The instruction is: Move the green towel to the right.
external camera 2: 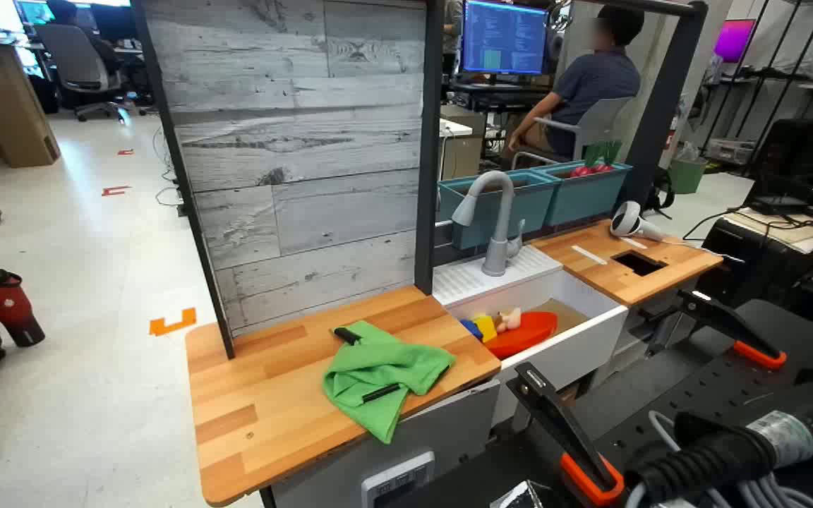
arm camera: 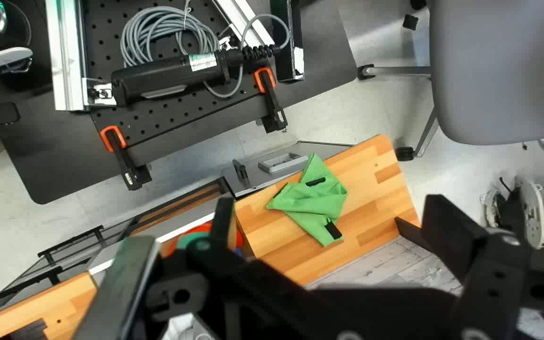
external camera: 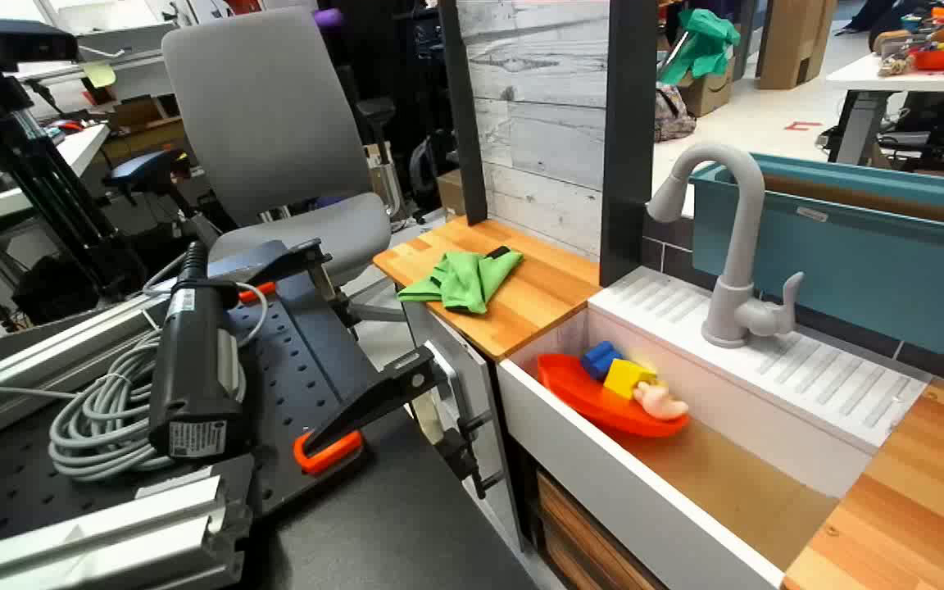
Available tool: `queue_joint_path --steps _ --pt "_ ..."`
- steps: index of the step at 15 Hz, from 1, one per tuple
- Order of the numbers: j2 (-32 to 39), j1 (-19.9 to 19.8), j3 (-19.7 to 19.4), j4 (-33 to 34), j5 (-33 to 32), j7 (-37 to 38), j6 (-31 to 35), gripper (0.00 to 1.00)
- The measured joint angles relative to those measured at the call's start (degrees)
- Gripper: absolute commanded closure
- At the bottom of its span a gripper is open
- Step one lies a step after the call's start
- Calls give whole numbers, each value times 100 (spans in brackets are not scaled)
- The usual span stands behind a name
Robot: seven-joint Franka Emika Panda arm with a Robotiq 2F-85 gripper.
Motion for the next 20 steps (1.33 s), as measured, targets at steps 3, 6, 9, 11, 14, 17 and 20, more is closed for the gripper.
queue_joint_path --steps 3,6,9,11,14,17,20 --pt "3 -3 22 -20 -6 12 70 0" --pt "121 -3 243 -387 -52 126 835 0" --pt "616 10 627 -870 -133 262 2037 0" --pt "1147 61 850 -1051 -237 374 2840 0" --pt "2165 195 1065 -1072 -585 667 3908 0" --pt "3286 421 1093 -866 -1231 1192 4778 0" --pt "4272 649 966 -388 -1883 1775 4802 0"
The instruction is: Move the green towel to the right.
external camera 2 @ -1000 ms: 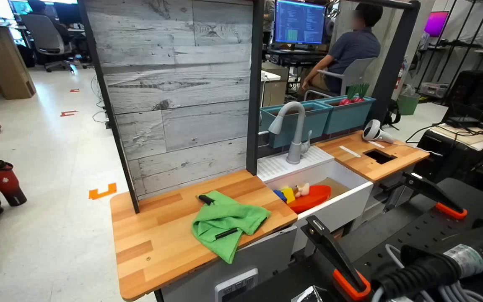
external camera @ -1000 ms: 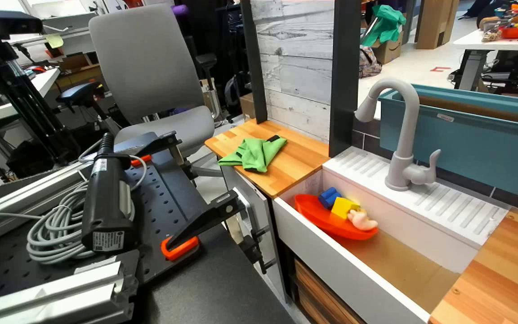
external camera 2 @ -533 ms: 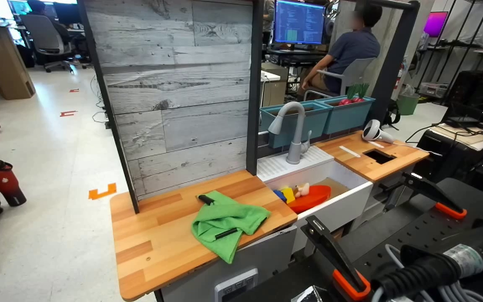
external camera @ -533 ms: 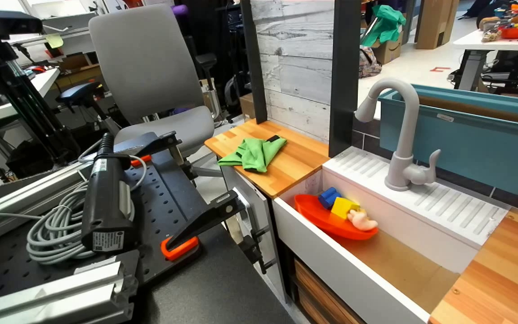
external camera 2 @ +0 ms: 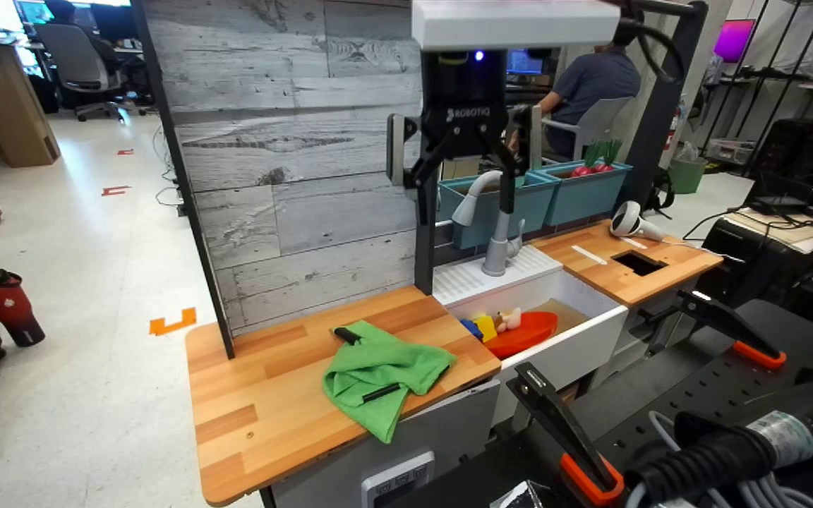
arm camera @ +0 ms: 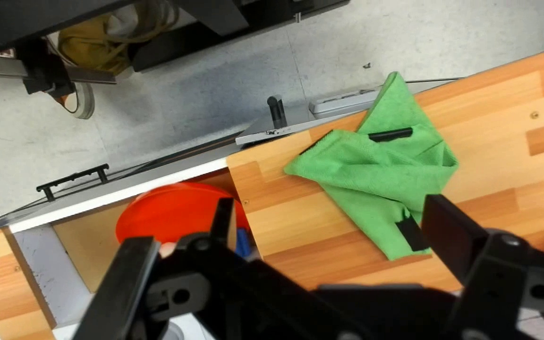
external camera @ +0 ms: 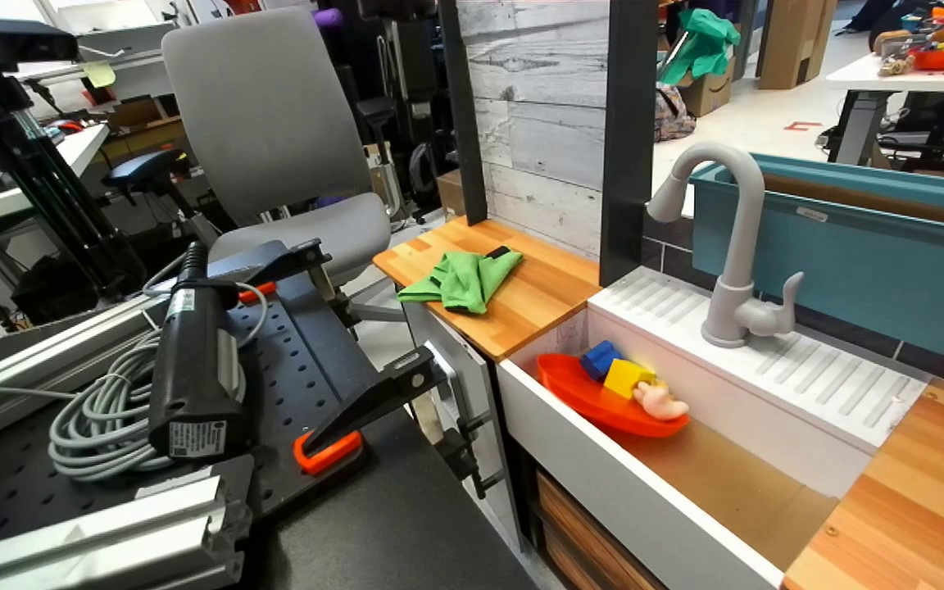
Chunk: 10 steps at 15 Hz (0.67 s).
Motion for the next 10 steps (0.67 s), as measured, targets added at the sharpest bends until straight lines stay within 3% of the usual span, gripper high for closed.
queue_joint_path --steps 4,10 --pt "211 37 -68 209 -34 21 -1 0" --pt "615 471 -439 258 -82 353 22 0"
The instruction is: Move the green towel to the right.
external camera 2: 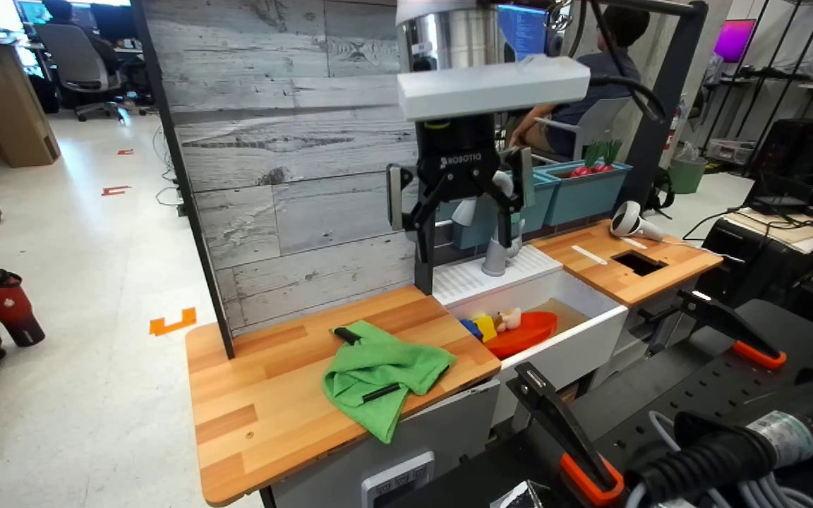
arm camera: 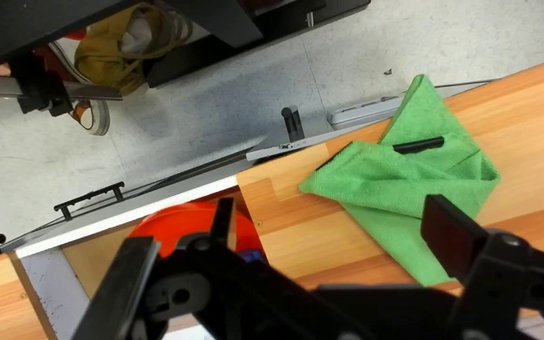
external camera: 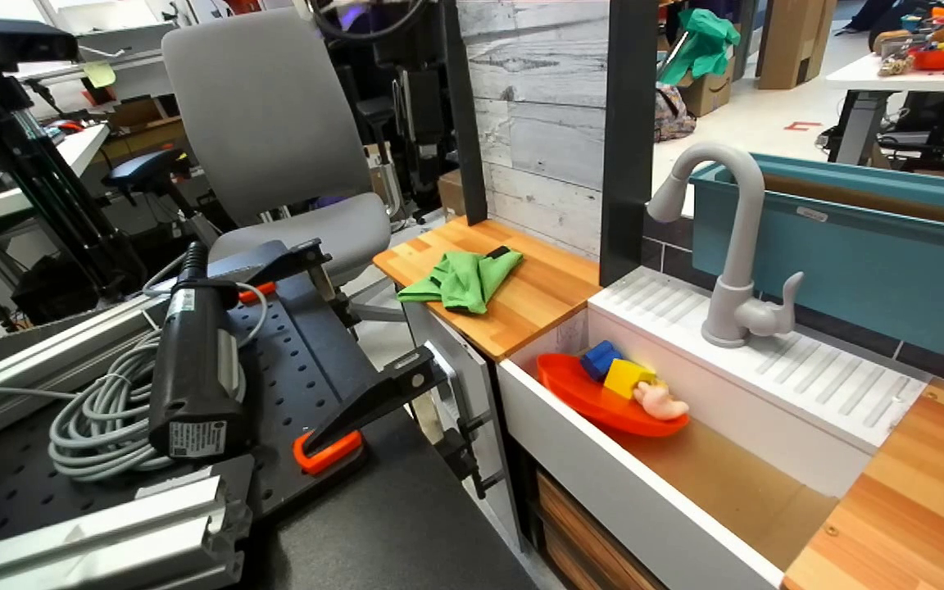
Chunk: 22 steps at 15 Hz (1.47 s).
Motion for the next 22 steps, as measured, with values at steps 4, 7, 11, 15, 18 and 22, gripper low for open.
queue_joint_path --steps 4,7,11,15,18,22 --pt "765 289 -70 392 0 141 94 0" --pt "1389 486 -145 873 2 169 191 0" --pt "2221 593 -152 1639 20 163 193 0" --pt "2932 729 -168 2357 20 160 193 0" --pt "3338 828 -206 2828 20 160 193 0" --pt "3734 852 -231 3317 41 107 192 0"
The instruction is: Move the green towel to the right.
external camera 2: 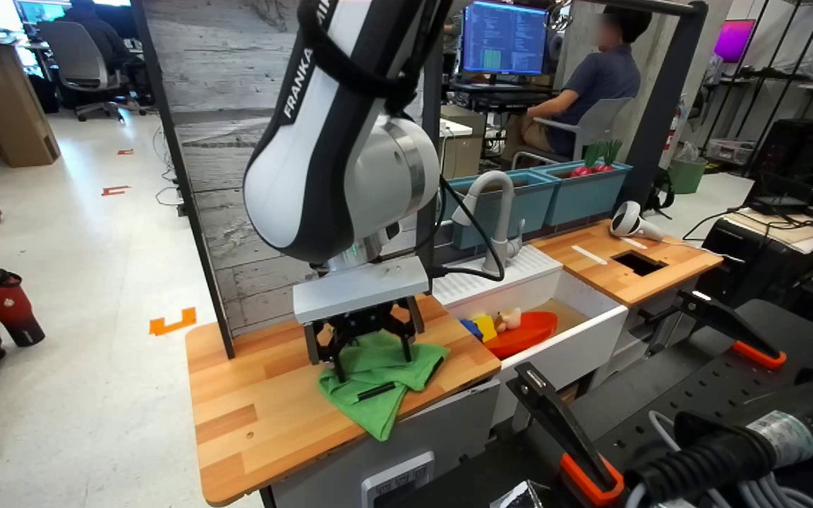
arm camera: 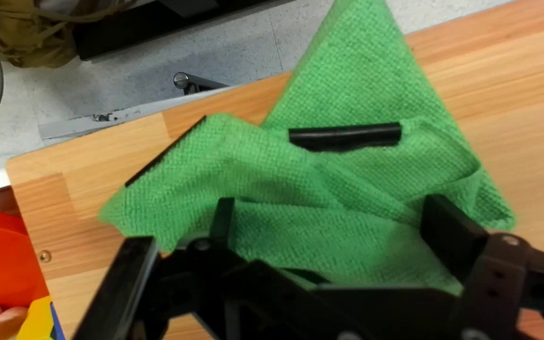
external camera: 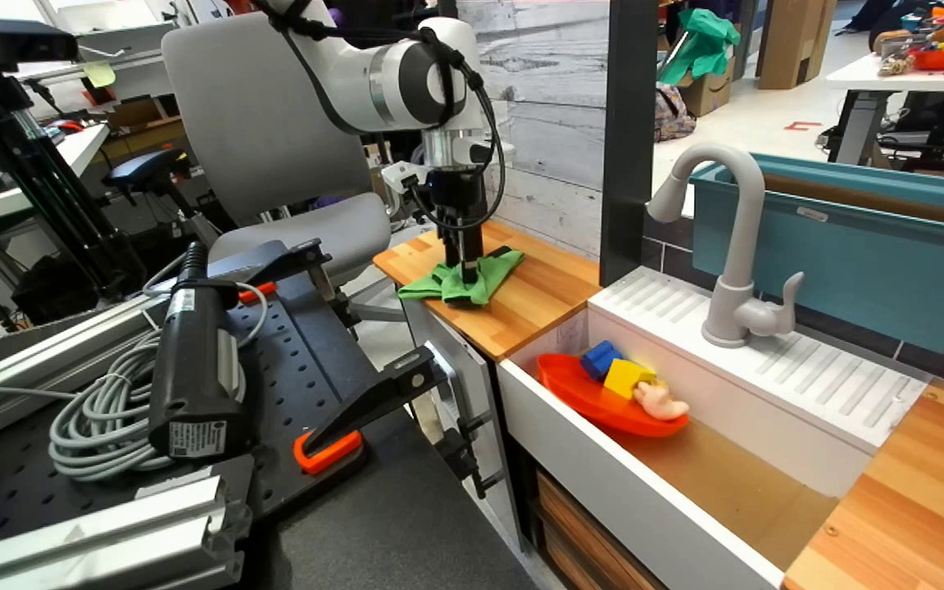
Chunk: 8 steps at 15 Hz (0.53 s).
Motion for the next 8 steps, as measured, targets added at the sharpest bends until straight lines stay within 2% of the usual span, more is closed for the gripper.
queue_joint_path --steps 8 --pt "353 -44 -113 524 216 -214 0 0"
